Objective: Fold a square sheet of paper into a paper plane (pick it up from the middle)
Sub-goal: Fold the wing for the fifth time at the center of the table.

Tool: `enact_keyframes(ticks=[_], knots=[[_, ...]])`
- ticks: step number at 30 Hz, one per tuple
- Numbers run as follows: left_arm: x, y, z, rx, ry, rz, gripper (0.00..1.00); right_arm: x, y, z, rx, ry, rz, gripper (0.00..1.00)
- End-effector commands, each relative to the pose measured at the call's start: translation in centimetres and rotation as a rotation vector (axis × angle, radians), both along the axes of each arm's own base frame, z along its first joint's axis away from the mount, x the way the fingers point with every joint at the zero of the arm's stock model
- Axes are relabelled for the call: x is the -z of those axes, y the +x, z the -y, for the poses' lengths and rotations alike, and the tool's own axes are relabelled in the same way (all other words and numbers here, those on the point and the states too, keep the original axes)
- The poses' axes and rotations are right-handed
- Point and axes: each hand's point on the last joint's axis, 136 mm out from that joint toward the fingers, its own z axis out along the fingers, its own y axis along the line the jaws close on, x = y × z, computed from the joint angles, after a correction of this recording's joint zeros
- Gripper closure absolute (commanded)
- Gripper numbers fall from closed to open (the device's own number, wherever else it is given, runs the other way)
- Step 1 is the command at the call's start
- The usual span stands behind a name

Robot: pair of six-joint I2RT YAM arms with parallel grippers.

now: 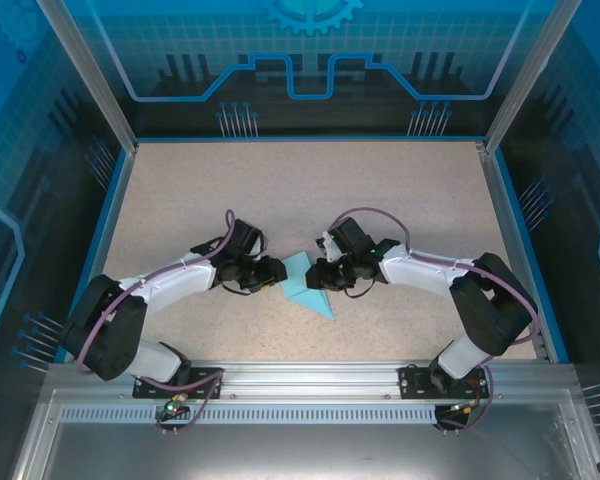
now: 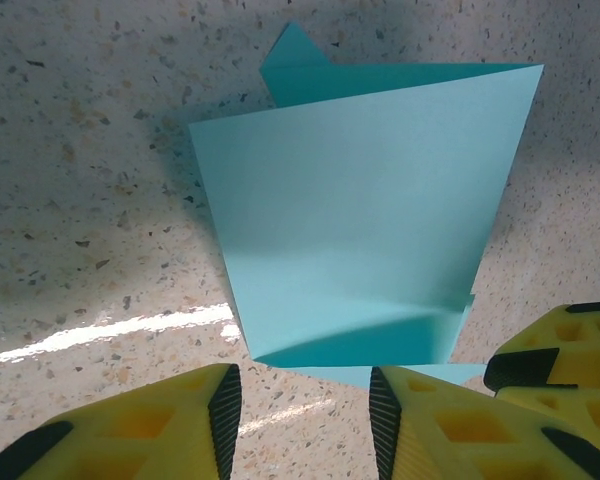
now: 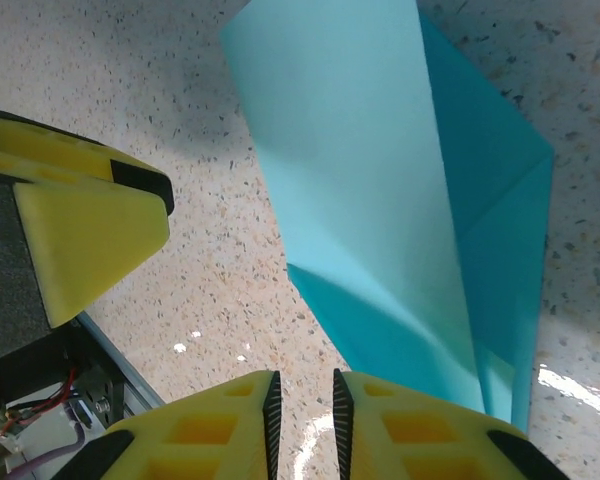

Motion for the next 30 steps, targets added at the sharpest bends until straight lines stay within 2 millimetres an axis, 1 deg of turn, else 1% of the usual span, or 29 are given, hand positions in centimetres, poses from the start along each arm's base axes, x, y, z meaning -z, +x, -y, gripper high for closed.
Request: enact_keyframes(ticks=[1, 5, 8, 13, 17, 19, 25, 30], knots=[[-0.1, 0.1, 0.3, -0.005, -0.034, -0.022, 0.58, 1.6, -0.9, 0.6, -0.029, -0.018, -0.031, 0.77], [0.0, -0.1, 0.4, -0.004, -0.043, -0.029, 0.58, 3.0, -0.9, 1.1, -0.018, -0.025, -0.06, 0.78], [0.2, -0.2, 0.7, 0.002, -0.056, -0.038, 0.57, 3.9, -0.5, 1.5, -0.009, -0.027, -0.071, 0.79], [0.6, -0.4, 1.3, 0.021, -0.083, -0.061, 0.55, 5.3, 0.1, 2.8, 0.04, -0.025, -0.095, 0.8], [0.9, -0.2, 1.4, 0.014, -0.09, -0.066, 0.48, 6.6, -0.1, 3.7, 0.078, -0.011, -0.131, 0.8], [1.1, 0.1, 2.0, 0.02, -0.11, -0.075, 0.46, 7.2, -0.3, 3.9, 0.091, 0.004, -0.149, 0.8], [1.7, 0.3, 3.0, 0.007, -0.144, -0.107, 0.43, 8.4, -0.6, 4.4, 0.141, 0.031, -0.183, 0.8], [2.7, -0.1, 2.8, -0.032, -0.13, -0.146, 0.42, 9.0, -0.8, 5.1, 0.177, 0.029, -0.2, 0.8]])
